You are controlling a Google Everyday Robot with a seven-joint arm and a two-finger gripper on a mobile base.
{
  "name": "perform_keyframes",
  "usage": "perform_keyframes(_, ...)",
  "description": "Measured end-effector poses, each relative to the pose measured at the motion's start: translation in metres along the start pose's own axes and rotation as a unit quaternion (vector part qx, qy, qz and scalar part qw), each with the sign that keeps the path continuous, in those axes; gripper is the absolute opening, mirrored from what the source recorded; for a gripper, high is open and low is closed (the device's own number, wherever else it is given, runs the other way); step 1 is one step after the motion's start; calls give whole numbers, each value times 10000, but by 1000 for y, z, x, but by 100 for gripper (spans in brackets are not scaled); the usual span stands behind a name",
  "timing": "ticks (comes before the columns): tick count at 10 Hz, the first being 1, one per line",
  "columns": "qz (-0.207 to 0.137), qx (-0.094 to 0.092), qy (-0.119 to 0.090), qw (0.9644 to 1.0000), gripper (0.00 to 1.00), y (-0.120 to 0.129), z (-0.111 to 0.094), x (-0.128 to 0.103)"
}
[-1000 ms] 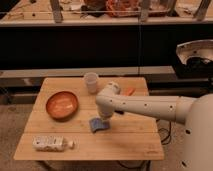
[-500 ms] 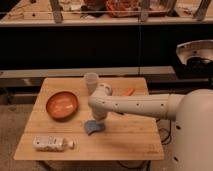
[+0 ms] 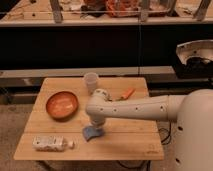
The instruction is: Wipe the white sponge on the table
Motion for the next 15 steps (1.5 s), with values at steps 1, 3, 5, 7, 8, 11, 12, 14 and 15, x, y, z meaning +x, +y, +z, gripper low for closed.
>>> perform_keyframes(1, -64, 0, 26, 10000, 3, 5, 1, -3)
perform_keyframes(3, -107, 7, 36, 9999, 3, 13, 0, -7)
perform_keyframes(5, -130, 33, 20, 9999, 3, 24, -2, -6)
perform_keyframes(7, -151, 46, -15, 9999, 3, 38, -5, -3)
perform_keyframes(8, -151, 32, -48, 9999, 3, 45, -6, -1)
perform_keyframes(11, -74, -3, -125, 9999, 3, 62, -6, 10)
perform_keyframes(12, -19, 0, -138, 9999, 3, 65, -7, 16)
perform_keyframes(14, 138, 47, -142, 9998, 3, 73, -11, 33)
perform_keyframes(15, 204, 70, -130, 9997, 3, 75, -14, 39)
